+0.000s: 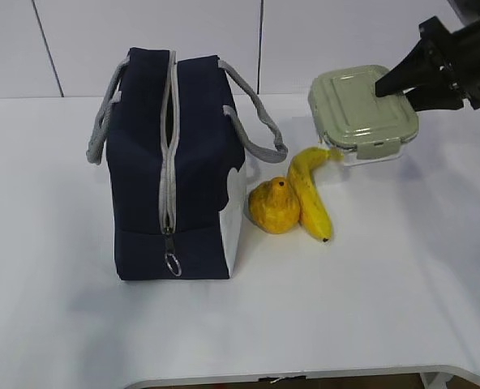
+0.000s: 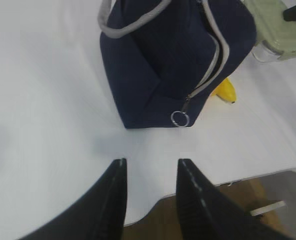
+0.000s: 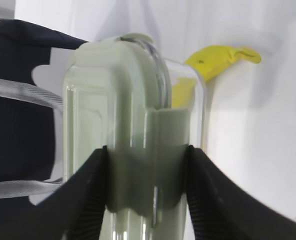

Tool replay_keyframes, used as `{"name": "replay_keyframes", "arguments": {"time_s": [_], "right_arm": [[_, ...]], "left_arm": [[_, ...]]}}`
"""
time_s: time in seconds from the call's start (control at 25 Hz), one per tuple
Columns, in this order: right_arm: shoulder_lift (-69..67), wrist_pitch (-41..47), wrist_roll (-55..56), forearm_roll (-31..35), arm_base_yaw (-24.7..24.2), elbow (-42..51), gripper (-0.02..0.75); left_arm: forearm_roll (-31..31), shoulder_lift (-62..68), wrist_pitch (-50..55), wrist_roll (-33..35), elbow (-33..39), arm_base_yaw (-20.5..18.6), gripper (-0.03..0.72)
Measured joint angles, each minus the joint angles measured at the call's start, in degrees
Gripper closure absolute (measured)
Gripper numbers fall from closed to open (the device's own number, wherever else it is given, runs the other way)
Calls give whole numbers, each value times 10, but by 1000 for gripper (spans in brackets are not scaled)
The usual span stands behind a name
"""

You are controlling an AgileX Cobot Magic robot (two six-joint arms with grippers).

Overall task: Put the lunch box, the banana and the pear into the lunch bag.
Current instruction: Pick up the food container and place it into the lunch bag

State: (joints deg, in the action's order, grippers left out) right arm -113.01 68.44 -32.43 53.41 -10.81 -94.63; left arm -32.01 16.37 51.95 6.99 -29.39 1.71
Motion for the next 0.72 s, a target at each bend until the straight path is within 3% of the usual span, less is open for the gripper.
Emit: {"name": "replay_keyframes", "arguments": {"time_s": [0.4, 0.72], "right_arm": [[37, 9, 12, 56, 0, 2, 368], [42, 7, 14, 90, 44, 2, 368]], "left_arm": [[-99, 150, -41, 74, -42, 0, 376], [-211, 336, -59, 197, -105, 0, 368]]}}
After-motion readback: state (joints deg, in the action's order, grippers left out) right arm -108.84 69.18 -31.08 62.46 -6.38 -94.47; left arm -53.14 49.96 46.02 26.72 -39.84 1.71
